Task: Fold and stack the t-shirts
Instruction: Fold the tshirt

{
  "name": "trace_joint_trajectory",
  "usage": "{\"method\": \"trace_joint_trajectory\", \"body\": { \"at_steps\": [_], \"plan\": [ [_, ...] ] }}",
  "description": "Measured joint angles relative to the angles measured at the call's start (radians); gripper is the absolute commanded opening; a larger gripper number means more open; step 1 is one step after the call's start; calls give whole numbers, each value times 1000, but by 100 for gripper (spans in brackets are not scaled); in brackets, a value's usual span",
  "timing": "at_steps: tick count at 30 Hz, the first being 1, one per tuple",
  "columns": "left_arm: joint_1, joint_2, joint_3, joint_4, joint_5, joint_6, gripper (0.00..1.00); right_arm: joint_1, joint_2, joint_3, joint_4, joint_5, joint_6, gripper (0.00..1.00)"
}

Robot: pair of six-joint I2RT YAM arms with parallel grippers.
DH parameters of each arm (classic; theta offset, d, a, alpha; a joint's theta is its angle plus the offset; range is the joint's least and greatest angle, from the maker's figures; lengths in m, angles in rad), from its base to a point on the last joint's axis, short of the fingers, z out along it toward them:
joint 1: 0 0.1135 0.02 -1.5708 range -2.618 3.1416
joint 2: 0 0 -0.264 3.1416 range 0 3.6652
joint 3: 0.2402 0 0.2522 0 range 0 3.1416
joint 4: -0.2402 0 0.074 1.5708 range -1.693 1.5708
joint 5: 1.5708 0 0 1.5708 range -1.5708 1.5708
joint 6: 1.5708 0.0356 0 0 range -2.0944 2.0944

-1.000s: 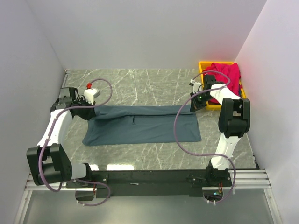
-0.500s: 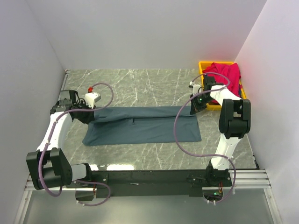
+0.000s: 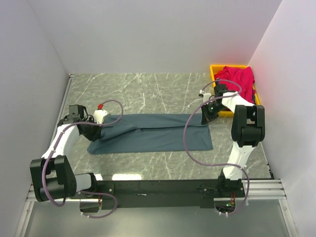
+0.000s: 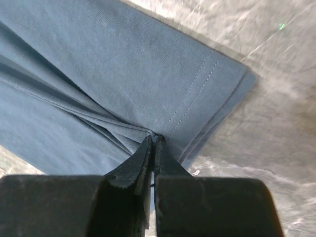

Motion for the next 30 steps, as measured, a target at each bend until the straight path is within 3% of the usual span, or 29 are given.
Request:
{"method": "trace_joint_trajectory", "body": {
  "at_steps": [4, 9, 11, 13, 16, 20, 25, 30],
  "plan": [
    [0, 3, -39, 8, -3, 44, 2, 0, 0, -5, -1, 12, -11, 8],
    [0, 13, -60, -6, -5, 130, 34, 0, 0, -3, -9, 24, -28, 45],
    [1, 11, -60, -39, -2, 178, 39, 0, -1, -2, -18, 27, -40, 59],
    [6, 7, -55, -87, 12, 219, 40, 0, -10, 1, -35, 24, -52, 66],
    [13, -6, -26, -155, 52, 250, 43, 0, -47, 10, -68, 5, -53, 66],
    [15, 12, 69, -186, 114, 229, 46, 0, -105, 74, -106, -35, -45, 56],
    [15, 137, 223, -150, 173, 136, 52, 8, -120, 118, -111, -61, -19, 42],
    [15, 232, 269, -123, 175, 71, 51, 45, -97, 118, -124, -68, 15, 41]
  ]
}}
